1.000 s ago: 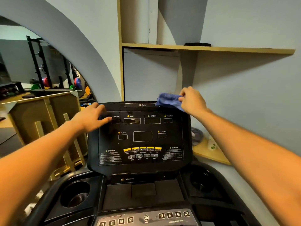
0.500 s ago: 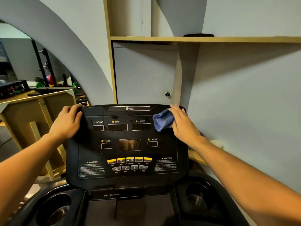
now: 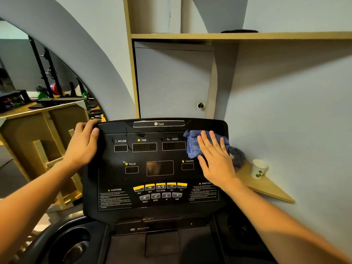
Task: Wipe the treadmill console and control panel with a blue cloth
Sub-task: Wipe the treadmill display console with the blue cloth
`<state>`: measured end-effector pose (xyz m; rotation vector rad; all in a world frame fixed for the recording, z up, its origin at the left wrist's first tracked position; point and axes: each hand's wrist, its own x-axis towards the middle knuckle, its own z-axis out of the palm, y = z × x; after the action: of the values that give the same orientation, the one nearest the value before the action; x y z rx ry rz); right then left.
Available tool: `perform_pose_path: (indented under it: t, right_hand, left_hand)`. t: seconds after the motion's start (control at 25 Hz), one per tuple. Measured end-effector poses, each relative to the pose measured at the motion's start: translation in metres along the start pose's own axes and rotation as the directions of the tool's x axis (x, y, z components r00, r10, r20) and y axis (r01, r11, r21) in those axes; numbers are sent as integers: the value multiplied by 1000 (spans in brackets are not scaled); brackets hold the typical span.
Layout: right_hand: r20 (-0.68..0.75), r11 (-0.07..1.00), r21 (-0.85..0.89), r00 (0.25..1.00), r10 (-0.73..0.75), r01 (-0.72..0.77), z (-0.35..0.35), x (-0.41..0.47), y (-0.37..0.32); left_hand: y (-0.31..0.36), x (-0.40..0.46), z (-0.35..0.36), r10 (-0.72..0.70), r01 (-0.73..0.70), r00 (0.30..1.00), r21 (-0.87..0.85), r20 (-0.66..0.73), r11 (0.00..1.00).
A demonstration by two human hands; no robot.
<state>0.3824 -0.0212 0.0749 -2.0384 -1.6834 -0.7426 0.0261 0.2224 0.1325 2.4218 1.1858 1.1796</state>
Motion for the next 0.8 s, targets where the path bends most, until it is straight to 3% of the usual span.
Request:
perform_pose_path:
  t: [0.44,0.64,0.8]
  right_hand:
    - [35,998,45,999,37,-38,40,-104,-24]
    - [129,997,-79,991,-15,26,64,-144,-25]
    - [158,978,-164,982,-99,125,80,-161,-18]
  left_hand:
    - [-10,-31,5,4,-1,1000,-128,23,992]
    - [-18,-56,15,46,-44,999,-230,4,972]
    - [-21,-82,25,-31,34,999,-256,17,966]
